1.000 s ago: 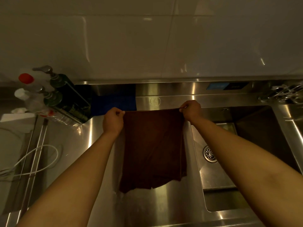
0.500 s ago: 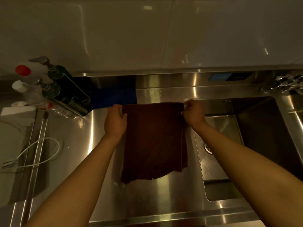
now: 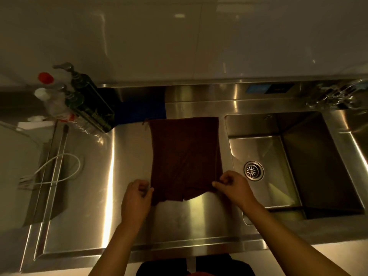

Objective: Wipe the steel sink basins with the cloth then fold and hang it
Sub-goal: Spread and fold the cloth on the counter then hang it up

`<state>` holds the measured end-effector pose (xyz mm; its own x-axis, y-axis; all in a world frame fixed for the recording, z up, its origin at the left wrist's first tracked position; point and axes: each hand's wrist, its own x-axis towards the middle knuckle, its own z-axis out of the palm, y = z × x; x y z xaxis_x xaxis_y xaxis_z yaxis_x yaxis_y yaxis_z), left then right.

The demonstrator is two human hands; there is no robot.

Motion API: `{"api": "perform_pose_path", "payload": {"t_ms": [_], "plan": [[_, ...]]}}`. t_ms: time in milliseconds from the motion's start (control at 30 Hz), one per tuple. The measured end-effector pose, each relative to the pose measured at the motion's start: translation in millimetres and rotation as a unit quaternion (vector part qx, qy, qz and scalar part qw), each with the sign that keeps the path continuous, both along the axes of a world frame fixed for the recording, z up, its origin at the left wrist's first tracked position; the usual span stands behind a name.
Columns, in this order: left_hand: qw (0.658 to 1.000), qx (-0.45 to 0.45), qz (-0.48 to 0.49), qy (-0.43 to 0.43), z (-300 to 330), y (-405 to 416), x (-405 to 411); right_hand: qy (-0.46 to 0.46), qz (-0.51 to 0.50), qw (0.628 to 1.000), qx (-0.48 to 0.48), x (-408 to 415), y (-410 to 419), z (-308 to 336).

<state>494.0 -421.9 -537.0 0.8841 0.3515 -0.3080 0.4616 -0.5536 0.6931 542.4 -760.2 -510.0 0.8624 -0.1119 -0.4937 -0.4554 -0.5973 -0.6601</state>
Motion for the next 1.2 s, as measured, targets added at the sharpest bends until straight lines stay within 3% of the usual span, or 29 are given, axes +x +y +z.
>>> {"api": "perform_pose_path", "payload": {"t_ms": [267, 433, 633, 800, 933, 1033, 1200], "plan": [[0.997, -0.032, 0.032, 0.061, 3, -7, -29, -0.08, 0.168, 0.978, -0.093, -26, 7, -3], [0.996, -0.039, 0.029, 0.077, 4, -10, -29, -0.151, 0.174, 0.967, -0.105, -28, 12, -2], [0.981, -0.131, 0.122, 0.072, 12, -10, -29, -0.066, 0.05, 0.997, -0.009, -29, 5, 3], [0.924, -0.31, 0.215, 0.063, 25, -8, -30, -0.006, 0.045, 0.998, 0.045, -31, -16, 10], [0.925, -0.317, 0.199, 0.06, 27, -10, -32, -0.031, 0.097, 0.995, 0.011, -25, -17, 11], [0.937, -0.293, 0.188, 0.041, 25, -11, -33, -0.049, 0.019, 0.998, 0.026, -23, -9, 11], [0.927, -0.322, 0.186, 0.049, 25, -9, -34, -0.071, -0.083, 0.989, 0.1, -28, -6, 12]]}}
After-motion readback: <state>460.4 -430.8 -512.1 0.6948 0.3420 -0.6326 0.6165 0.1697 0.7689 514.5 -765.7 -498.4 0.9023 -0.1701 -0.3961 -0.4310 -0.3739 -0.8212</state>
